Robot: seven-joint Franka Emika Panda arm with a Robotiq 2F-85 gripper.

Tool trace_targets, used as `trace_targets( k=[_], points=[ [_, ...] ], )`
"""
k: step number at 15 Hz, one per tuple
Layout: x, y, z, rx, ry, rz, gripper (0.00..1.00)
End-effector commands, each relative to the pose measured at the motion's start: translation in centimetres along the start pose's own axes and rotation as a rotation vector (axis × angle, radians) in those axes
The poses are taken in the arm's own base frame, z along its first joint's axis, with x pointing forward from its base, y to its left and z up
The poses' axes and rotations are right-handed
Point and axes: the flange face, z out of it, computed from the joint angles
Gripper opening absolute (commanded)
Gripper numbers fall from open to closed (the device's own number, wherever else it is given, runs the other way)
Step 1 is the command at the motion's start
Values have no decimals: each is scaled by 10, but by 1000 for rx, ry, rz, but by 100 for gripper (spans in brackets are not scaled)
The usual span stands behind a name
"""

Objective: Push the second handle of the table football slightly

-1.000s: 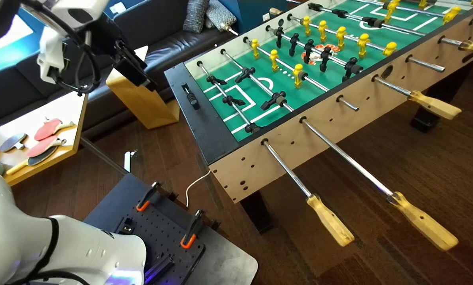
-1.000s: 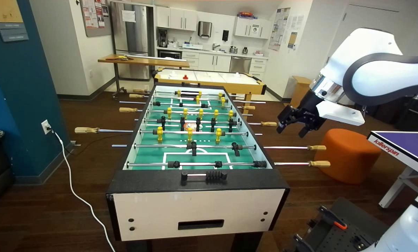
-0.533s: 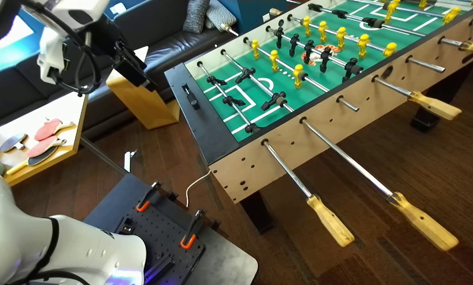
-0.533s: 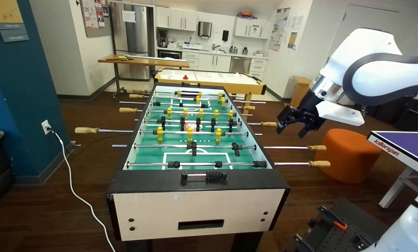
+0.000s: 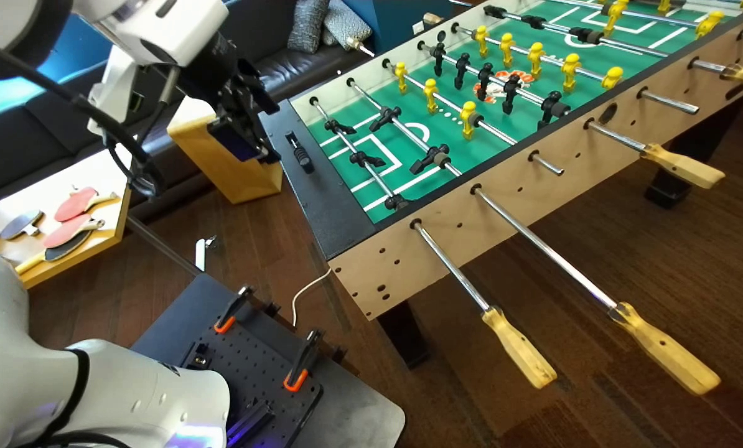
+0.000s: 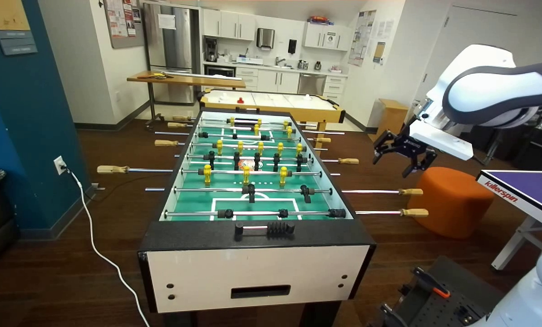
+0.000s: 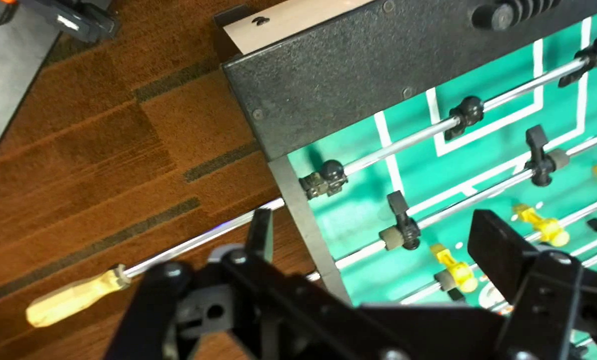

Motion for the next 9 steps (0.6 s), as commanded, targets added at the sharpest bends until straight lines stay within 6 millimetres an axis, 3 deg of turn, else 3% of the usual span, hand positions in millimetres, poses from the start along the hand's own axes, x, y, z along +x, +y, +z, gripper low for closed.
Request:
trace_targets(
  k=[1,4,5,9],
  points=[
    [40,25,4,-10,34,197,100],
    [48,39,6,2,97,351,100],
    [44,40,4,9,56,272,100],
    [46,40,5,10,70,333,100]
  ],
)
